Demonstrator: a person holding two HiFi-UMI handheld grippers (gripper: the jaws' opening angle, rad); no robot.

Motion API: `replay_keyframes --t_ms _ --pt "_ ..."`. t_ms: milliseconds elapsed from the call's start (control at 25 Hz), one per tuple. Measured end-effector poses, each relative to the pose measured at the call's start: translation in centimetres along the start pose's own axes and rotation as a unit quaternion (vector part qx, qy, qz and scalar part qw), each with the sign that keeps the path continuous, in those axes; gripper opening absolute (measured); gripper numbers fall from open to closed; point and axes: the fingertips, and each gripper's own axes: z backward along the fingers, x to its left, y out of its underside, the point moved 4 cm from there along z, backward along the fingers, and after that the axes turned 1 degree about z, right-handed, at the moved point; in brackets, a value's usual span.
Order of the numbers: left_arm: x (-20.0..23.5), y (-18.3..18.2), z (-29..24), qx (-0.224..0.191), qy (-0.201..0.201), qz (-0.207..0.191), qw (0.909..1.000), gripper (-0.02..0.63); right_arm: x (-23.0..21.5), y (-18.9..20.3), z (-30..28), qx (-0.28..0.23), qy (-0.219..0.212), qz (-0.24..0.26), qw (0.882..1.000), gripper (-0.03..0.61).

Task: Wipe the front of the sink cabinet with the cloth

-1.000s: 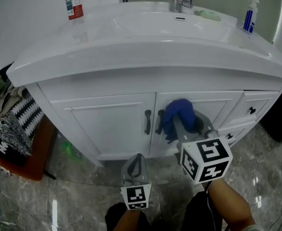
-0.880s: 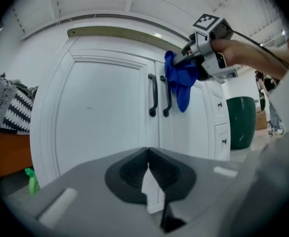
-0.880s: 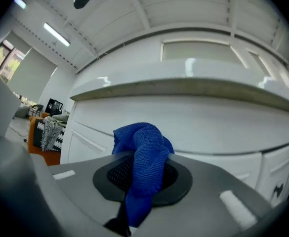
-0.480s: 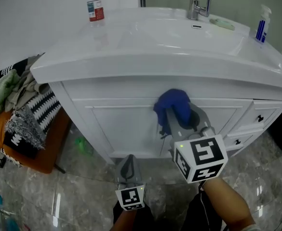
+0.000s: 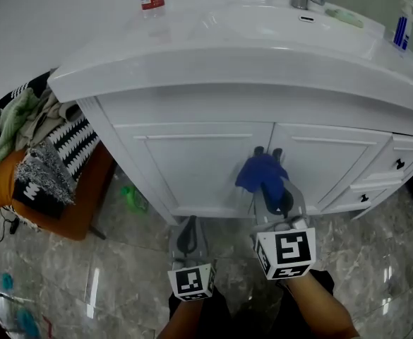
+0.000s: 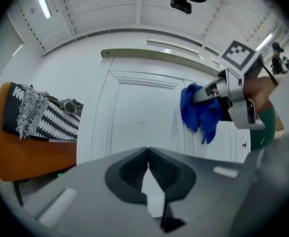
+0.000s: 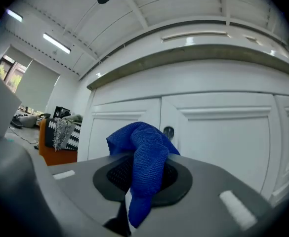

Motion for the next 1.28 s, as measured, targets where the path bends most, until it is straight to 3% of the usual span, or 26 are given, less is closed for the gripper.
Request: replay_keyframes --t_ms 160,360,480,640,800,1080,1280 --pt "-0.5 0.5 -0.2 0.008 0.009 -0.004 0.9999 0.01 0.5 3.9 -0.1 0.021 0.011 -0.004 1.0 0.06" --pt "-1.0 0.7 -0.1 0.015 0.023 -0.018 0.9995 0.009 -1.1 12.5 -0.9 0.133 0.031 -0.078 0.988 0.061" --pt "-1.1 0.6 0.0 0.016 0.022 -0.011 0.9996 0.01 -0.8 16.5 -0.8 0.165 0.04 -0.046 0.984 0.061" --pt "-1.4 0.5 0.2 0.017 0.022 -0.008 0.9996 0.009 -0.3 22.9 -0.8 0.237 0.044 -0.052 0.969 0.063" --pt "-1.6 0.0 0.4 0.014 0.022 -0.005 0.9997 0.01 0.5 28.7 -1.3 0.322 0.043 -0.063 0.943 0.063" --pt "-1.2 -0.2 0.7 0.01 0.009 -0.008 0.9999 0.009 4.2 28.9 -3.0 0.354 0.026 -0.116 0.928 0.063" --pt "-1.2 -0.1 0.8 0.012 0.005 -0.009 0.9999 0.011 4.5 27.6 -3.0 0.349 0.005 -0.164 0.923 0.063"
